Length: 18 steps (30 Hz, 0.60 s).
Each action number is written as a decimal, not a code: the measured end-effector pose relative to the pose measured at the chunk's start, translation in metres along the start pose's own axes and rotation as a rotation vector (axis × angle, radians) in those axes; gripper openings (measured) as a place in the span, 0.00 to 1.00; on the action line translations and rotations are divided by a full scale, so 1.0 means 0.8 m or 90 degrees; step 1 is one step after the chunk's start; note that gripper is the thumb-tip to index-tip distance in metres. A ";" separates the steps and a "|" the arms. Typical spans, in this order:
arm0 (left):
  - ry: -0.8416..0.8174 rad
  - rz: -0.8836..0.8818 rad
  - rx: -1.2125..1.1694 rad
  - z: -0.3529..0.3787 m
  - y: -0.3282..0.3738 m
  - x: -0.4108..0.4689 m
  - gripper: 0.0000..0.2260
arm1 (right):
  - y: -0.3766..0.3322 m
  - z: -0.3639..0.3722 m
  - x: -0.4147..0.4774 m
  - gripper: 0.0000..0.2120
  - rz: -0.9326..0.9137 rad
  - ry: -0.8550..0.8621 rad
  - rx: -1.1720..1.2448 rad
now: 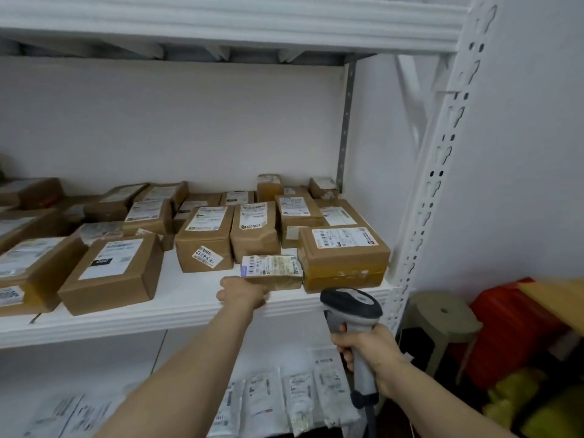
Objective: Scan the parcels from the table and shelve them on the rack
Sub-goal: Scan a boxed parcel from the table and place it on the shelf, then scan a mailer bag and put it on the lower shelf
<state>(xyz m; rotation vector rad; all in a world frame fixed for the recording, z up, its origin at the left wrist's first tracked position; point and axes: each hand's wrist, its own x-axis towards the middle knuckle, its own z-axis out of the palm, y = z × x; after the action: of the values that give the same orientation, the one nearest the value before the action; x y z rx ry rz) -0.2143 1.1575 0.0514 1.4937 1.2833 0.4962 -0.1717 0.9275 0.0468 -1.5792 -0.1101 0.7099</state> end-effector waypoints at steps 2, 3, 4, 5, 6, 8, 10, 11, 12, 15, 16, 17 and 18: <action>0.042 0.016 0.054 0.006 0.000 -0.008 0.37 | 0.002 -0.009 -0.001 0.08 0.004 0.004 0.007; 0.079 0.038 0.060 0.008 -0.002 -0.014 0.36 | 0.003 -0.014 -0.001 0.08 0.007 0.007 0.008; 0.117 0.082 0.053 0.011 -0.003 -0.021 0.33 | 0.005 -0.021 -0.002 0.08 0.009 0.011 0.008; 0.149 0.149 0.050 0.015 -0.006 -0.029 0.30 | 0.007 -0.029 -0.004 0.09 0.008 0.018 0.007; 0.171 0.225 0.062 0.022 -0.009 -0.038 0.27 | 0.009 -0.039 -0.005 0.09 0.006 0.026 0.006; 0.177 0.369 0.112 0.039 -0.012 -0.061 0.24 | 0.013 -0.061 -0.009 0.10 0.003 0.048 0.004; 0.140 0.477 0.157 0.061 -0.011 -0.092 0.22 | 0.018 -0.087 -0.015 0.10 -0.003 0.066 0.004; 0.110 0.520 0.178 0.074 -0.010 -0.110 0.22 | 0.019 -0.102 -0.019 0.10 -0.006 0.074 0.007; 0.079 0.562 0.199 0.088 -0.010 -0.128 0.21 | 0.021 -0.119 -0.025 0.10 -0.008 0.084 0.011; 0.010 0.654 0.252 0.142 -0.011 -0.191 0.20 | 0.026 -0.187 -0.050 0.08 -0.011 0.114 0.031; -0.014 0.671 0.266 0.164 -0.009 -0.215 0.20 | 0.026 -0.215 -0.061 0.08 -0.014 0.128 0.034; -0.042 0.687 0.276 0.187 -0.006 -0.240 0.20 | 0.027 -0.245 -0.073 0.07 -0.019 0.144 0.038; -0.071 0.703 0.282 0.211 -0.004 -0.265 0.21 | 0.028 -0.277 -0.085 0.07 -0.024 0.161 0.045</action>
<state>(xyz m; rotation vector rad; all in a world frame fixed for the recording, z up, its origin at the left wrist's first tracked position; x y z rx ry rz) -0.1478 0.8945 0.0537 2.5267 0.3710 0.8293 -0.1240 0.6995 0.0441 -1.5820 0.0703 0.4757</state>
